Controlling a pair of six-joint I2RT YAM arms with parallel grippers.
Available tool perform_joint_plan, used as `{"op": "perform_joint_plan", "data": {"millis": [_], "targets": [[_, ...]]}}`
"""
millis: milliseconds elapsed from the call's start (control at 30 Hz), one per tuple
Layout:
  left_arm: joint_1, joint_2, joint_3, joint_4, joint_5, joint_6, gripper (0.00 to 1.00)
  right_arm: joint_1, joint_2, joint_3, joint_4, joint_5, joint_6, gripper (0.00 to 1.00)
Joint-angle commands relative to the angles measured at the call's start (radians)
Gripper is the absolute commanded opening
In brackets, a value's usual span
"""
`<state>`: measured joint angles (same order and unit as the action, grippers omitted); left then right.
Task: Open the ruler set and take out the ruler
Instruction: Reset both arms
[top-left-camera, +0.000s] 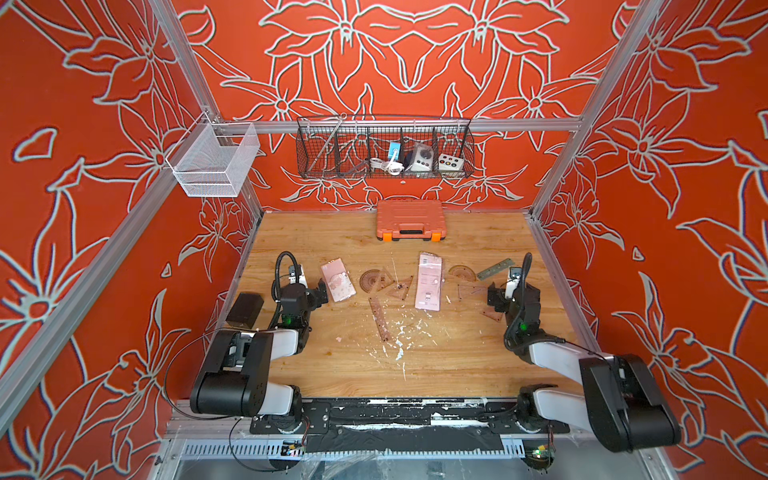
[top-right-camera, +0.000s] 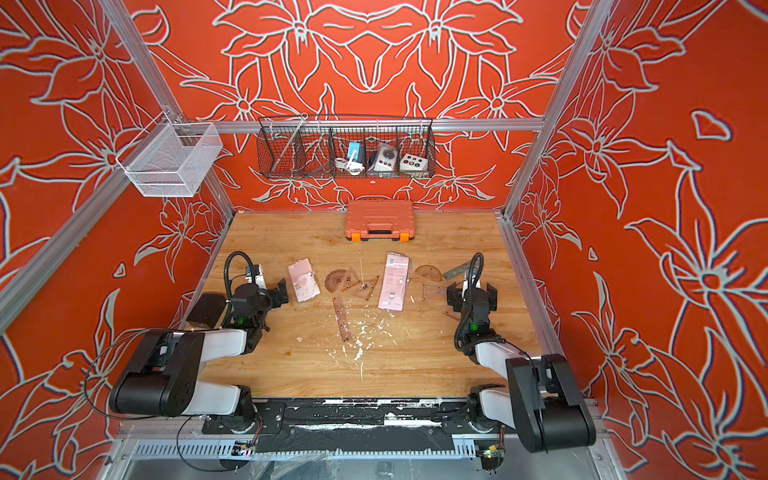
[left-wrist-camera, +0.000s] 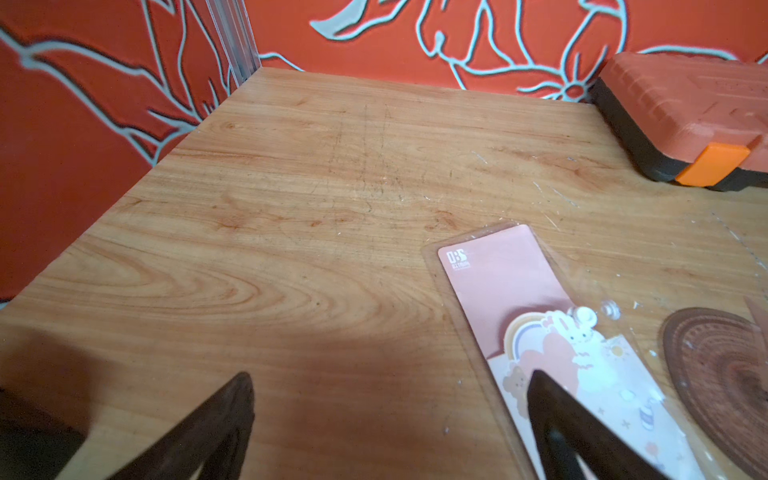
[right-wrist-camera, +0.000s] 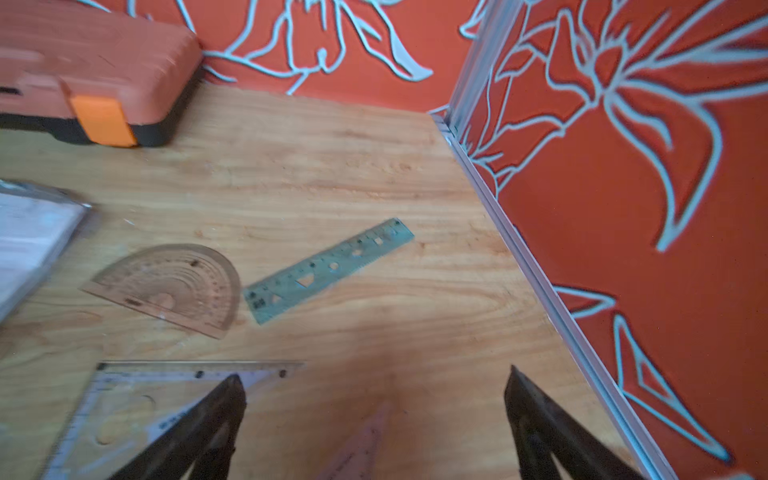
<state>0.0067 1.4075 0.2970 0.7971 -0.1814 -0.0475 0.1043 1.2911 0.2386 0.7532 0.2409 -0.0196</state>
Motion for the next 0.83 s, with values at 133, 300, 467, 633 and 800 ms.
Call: {"op": "perform_joint_plan", "data": {"millis": [133,300,467,633,800], "targets": [[0.002,-0.003,-0.001,0.000,-0.003,-0.003,1.00,-0.003,0.110,-0.068,0.328,0.001,-0.006,0.98],[0.001,-0.003,0.002,-0.005,-0.003,-0.003,1.00,-0.034,0.136,0.067,0.098,0.051,0.052,0.98],[0.002,-0.002,0.002,-0.005,-0.003,-0.003,1.00,-0.022,0.129,0.063,0.102,0.049,0.034,0.98],[0.002,0.001,0.006,-0.009,-0.003,-0.005,1.00,-0.022,0.135,0.059,0.119,0.051,0.033,0.98],[0.005,-0.001,0.004,-0.009,0.000,-0.005,1.00,-0.020,0.135,0.060,0.119,0.052,0.031,0.98]]}}
